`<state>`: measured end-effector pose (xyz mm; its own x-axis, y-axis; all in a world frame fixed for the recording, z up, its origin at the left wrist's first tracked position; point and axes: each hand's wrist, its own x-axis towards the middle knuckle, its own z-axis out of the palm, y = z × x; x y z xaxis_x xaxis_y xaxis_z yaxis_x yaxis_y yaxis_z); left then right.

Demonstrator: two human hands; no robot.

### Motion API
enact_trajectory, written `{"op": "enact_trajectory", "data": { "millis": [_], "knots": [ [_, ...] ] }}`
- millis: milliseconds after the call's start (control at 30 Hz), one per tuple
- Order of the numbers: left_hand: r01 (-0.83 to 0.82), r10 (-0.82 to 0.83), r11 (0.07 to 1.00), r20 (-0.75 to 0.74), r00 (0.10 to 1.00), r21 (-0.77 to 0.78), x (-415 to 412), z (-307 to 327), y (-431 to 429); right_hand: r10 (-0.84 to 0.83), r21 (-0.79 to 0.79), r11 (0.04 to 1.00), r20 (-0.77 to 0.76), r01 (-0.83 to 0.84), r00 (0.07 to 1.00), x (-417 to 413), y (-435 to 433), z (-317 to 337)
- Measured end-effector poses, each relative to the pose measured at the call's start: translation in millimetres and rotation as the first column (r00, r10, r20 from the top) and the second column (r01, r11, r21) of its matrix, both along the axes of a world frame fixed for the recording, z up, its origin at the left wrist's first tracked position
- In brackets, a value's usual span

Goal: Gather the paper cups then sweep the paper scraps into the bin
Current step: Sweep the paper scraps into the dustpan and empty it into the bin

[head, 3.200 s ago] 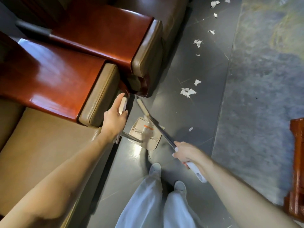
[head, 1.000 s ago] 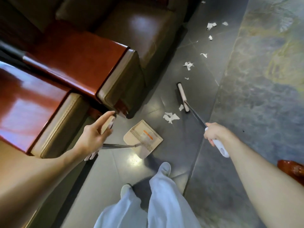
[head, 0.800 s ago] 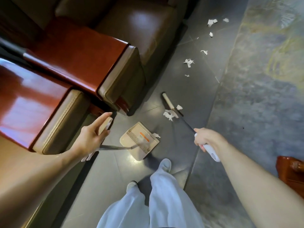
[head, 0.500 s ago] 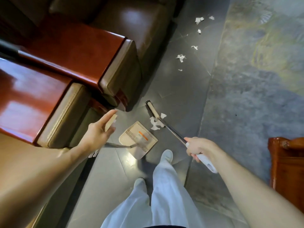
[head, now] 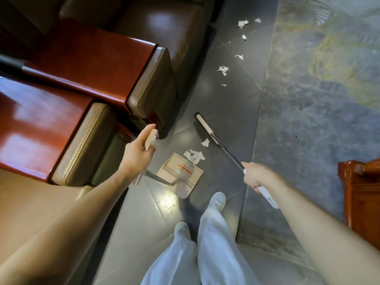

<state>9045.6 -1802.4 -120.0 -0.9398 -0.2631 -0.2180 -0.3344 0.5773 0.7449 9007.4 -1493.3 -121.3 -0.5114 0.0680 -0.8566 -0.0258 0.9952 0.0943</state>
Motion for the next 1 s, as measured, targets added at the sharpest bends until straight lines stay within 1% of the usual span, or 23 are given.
{"op": "enact_trajectory", "data": {
  "millis": [100, 200, 233, 300, 367, 400, 433, 467, 567, 667, 833, 933, 1000],
  "knots": [
    [0.027, -0.027, 0.999, -0.008, 1.000, 0.018, -22.0, -4.3, 11.1, 0.051, -0.041, 0.998, 0.060, -0.049, 0.997, 3.5, -16.0, -13.1],
    [0.066, -0.066, 0.998, 0.007, 0.998, 0.022, -49.3, -5.1, 25.6, 0.064, -0.100, 0.994, 0.184, -0.046, 0.981, 3.0, -19.7, -4.7],
    [0.078, -0.079, 0.997, 0.012, 0.997, 0.025, -59.0, -4.7, 30.8, 0.025, -0.144, 0.990, 0.235, 0.009, 0.972, -2.6, -13.7, 3.4],
    [0.110, -0.111, 0.994, 0.012, 0.994, 0.017, -78.0, -2.7, 40.6, -0.119, -0.218, 0.958, 0.293, 0.187, 0.949, -20.3, 9.3, 20.3],
    [0.149, -0.149, 0.989, 0.012, 0.989, -0.001, -98.1, 1.0, 49.0, -0.318, -0.261, 0.877, 0.312, 0.403, 0.895, -40.8, 35.2, 38.4],
    [0.154, -0.153, 0.988, 0.010, 0.988, -0.002, -109.1, 3.1, 51.8, -0.382, -0.280, 0.838, 0.312, 0.468, 0.870, -50.9, 47.3, 46.2],
    [0.145, -0.145, 0.989, 0.006, 0.989, 0.000, -120.8, 5.9, 54.5, -0.408, -0.295, 0.820, 0.300, 0.491, 0.862, -60.9, 57.3, 53.6],
    [0.128, -0.128, 0.992, -0.002, 0.992, -0.001, -133.0, 9.9, 57.6, -0.401, -0.307, 0.824, 0.279, 0.477, 0.873, -71.6, 65.7, 58.9],
    [0.083, -0.083, 0.997, -0.059, 0.995, -0.004, -167.2, 20.8, 71.5, -0.284, -0.311, 0.890, 0.194, 0.333, 0.939, -111.5, 80.4, 75.9],
    [0.046, -0.042, 0.999, -0.123, 0.992, 0.025, -208.9, 32.8, 92.1, -0.261, -0.323, 0.902, 0.120, 0.286, 0.958, -162.0, 93.9, 87.6],
    [0.001, 0.003, 1.000, -0.185, 0.983, 0.020, -303.9, 39.1, 117.3, -0.380, -0.369, 0.858, 0.013, 0.358, 0.925, -264.7, 111.7, 84.4],
    [0.018, -0.011, 0.999, -0.199, 0.980, 0.035, -369.2, 34.9, 123.1, -0.372, -0.332, 0.886, -0.090, 0.324, 0.924, -332.8, 115.3, 65.9],
    [0.038, -0.027, 0.997, -0.176, 0.984, 0.064, -411.6, 28.5, 125.6, -0.368, -0.308, 0.899, -0.150, 0.311, 0.918, -373.5, 118.7, 49.3]
  ]
}}
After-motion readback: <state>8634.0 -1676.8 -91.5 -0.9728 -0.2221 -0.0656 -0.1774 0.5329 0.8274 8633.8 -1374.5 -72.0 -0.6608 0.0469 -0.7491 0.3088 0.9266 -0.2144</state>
